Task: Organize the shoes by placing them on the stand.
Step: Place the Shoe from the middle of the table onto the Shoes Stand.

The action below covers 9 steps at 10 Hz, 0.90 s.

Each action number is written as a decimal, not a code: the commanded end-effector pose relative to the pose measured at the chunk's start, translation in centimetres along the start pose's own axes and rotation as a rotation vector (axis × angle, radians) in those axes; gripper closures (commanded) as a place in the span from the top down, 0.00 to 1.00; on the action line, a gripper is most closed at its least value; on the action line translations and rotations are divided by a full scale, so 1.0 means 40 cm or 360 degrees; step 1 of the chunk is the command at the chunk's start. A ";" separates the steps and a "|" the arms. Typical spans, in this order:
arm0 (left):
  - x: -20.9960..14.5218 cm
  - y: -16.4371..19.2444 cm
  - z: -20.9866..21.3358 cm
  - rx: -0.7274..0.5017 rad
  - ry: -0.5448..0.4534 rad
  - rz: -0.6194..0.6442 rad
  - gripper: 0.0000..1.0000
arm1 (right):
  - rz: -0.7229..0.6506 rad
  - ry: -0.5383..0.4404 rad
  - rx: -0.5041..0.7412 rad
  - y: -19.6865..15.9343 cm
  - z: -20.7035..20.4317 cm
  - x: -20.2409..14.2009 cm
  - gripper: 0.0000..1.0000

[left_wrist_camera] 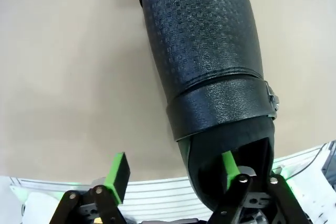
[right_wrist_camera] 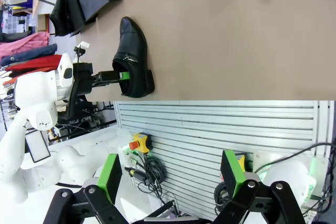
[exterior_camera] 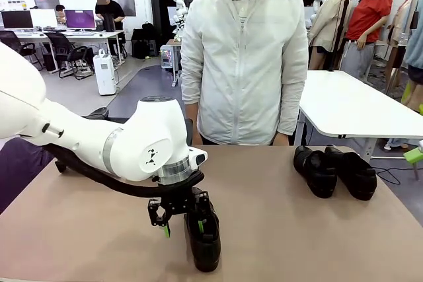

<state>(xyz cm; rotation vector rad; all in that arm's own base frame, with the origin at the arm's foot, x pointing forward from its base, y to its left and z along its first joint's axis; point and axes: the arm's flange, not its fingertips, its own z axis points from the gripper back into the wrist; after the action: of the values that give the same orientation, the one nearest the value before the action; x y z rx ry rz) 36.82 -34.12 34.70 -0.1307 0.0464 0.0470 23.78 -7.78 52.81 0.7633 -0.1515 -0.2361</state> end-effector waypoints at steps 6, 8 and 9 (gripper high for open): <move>0.016 -0.016 -0.006 0.0009 -0.0001 0.0040 0.00 | 0.0039 -0.0001 0.0009 -0.003 0.006 0.001 1.00; 0.015 -0.012 -0.007 -0.0019 0.0027 0.0019 0.00 | 0.0039 -0.0001 0.0009 -0.003 0.006 0.001 1.00; 0.014 -0.011 -0.003 -0.0015 0.0020 0.0011 0.00 | 0.0039 -0.0001 0.0009 -0.003 0.006 0.001 1.00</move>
<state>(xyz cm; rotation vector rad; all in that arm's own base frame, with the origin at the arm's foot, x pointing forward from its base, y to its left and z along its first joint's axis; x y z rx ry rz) 37.15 -34.51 34.49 -0.1361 0.0555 0.0529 23.78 -7.78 52.81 0.7633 -0.1517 -0.2358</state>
